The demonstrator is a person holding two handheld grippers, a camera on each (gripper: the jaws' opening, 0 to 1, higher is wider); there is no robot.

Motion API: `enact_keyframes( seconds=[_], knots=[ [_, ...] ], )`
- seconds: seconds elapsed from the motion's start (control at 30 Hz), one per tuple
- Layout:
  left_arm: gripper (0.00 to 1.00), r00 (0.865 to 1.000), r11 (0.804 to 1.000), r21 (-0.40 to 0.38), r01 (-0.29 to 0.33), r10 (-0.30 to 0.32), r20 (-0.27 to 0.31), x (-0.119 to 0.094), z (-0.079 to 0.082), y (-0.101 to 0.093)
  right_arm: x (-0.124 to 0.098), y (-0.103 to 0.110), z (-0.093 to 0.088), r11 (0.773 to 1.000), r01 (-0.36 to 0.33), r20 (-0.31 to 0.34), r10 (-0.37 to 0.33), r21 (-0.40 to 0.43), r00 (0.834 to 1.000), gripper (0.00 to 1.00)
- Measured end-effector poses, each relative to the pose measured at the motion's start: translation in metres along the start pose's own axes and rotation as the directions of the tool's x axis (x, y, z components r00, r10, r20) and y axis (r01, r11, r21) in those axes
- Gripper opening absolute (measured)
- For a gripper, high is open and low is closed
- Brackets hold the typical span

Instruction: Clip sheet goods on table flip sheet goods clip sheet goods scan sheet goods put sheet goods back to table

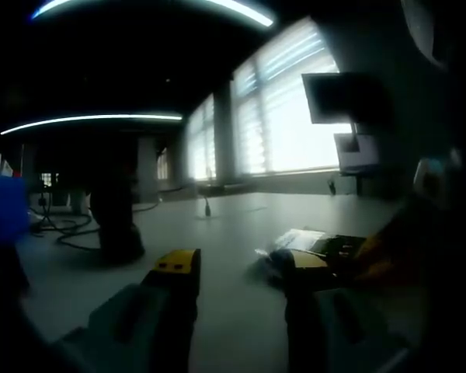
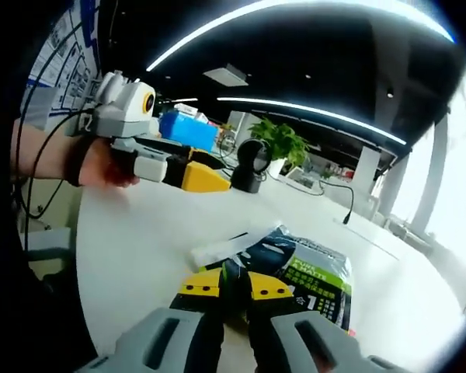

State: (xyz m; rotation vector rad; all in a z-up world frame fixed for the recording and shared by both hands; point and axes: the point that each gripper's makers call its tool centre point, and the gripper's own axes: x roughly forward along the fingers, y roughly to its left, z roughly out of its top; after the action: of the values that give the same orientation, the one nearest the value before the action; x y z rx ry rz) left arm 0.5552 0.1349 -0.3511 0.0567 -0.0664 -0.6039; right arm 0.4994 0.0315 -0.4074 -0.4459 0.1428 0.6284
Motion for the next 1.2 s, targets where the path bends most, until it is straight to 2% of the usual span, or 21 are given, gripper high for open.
enact_keyframes(
  seconds=[0.2, 0.47, 0.5, 0.6, 0.83, 1.0, 1.2],
  knots=[
    [0.36, 1.000, 1.000, -0.001, -0.004, 0.004, 0.002, 0.000, 0.000, 0.001, 0.002, -0.001, 0.000, 1.000, 0.004, -0.005, -0.004, -0.007, 1.000, 0.00],
    [0.35, 1.000, 1.000, -0.001, -0.011, 0.011, 0.006, 0.000, 0.001, 0.002, 0.003, -0.003, 0.002, 1.000, 0.017, -0.002, -0.017, -0.018, 1.000, 0.00],
    [0.35, 1.000, 1.000, -0.001, -0.012, 0.012, 0.007, 0.000, 0.001, 0.003, 0.003, -0.004, 0.004, 1.000, 0.018, -0.002, -0.018, -0.012, 1.000, 0.00],
    [0.35, 1.000, 1.000, -0.004, -0.014, 0.014, 0.008, -0.001, 0.002, 0.003, 0.002, -0.007, 0.007, 0.997, 0.031, 0.011, -0.031, 0.075, 0.999, 0.00],
    [0.35, 1.000, 1.000, 0.002, -0.017, 0.017, -0.002, 0.000, 0.000, 0.003, 0.003, -0.005, 0.007, 0.998, 0.002, 0.020, -0.003, 0.058, 1.000, 0.00],
    [0.34, 1.000, 1.000, 0.000, -0.028, 0.028, -0.002, 0.000, 0.000, 0.005, 0.004, -0.005, 0.006, 0.996, -0.024, 0.012, 0.023, 0.081, 1.000, 0.00],
    [0.34, 0.999, 0.999, -0.004, -0.033, 0.033, -0.004, 0.000, 0.000, 0.006, 0.004, -0.006, 0.010, 0.998, -0.035, 0.040, 0.033, 0.060, 0.999, 0.00]
  ],
)
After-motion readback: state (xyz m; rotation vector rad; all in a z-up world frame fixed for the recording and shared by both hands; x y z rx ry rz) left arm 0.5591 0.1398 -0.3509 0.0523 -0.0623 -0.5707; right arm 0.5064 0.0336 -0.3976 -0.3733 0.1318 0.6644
